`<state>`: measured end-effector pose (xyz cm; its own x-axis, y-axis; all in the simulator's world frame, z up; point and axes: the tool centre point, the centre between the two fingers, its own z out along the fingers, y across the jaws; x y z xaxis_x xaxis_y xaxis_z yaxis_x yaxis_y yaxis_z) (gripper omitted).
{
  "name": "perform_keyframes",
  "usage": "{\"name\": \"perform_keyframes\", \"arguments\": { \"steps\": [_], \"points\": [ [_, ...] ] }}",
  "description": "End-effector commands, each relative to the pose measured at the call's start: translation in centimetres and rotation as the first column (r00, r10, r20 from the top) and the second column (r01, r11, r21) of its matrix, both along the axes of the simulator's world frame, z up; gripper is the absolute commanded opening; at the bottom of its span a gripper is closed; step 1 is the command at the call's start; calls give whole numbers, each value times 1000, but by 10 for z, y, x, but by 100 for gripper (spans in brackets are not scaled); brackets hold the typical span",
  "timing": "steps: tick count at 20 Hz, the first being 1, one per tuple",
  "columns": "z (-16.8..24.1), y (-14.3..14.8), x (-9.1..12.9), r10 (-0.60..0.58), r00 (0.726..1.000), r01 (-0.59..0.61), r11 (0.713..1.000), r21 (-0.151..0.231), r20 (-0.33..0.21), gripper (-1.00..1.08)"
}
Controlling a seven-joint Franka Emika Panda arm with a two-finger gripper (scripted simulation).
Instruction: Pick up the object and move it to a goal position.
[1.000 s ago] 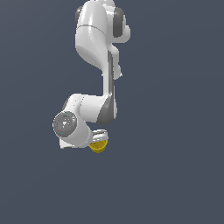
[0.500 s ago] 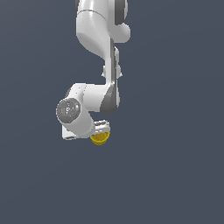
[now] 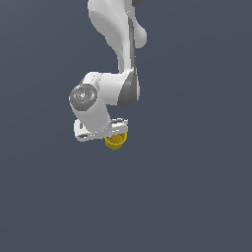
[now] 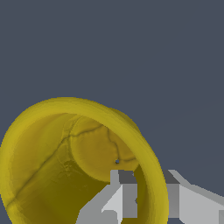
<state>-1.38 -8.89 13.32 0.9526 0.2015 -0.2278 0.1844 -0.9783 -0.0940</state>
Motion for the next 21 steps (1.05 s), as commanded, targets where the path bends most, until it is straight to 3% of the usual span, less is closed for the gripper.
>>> {"name": "perform_keyframes", "arguments": {
  "steps": [1,11,21],
  "points": [
    [14,5,-14,0,1000,0,1000,0,3,-100],
    [56,21,-58,0,1000,0,1000,0,3,-100],
    [72,27,-74,0,1000,0,1000,0,3,-100]
  ]
}}
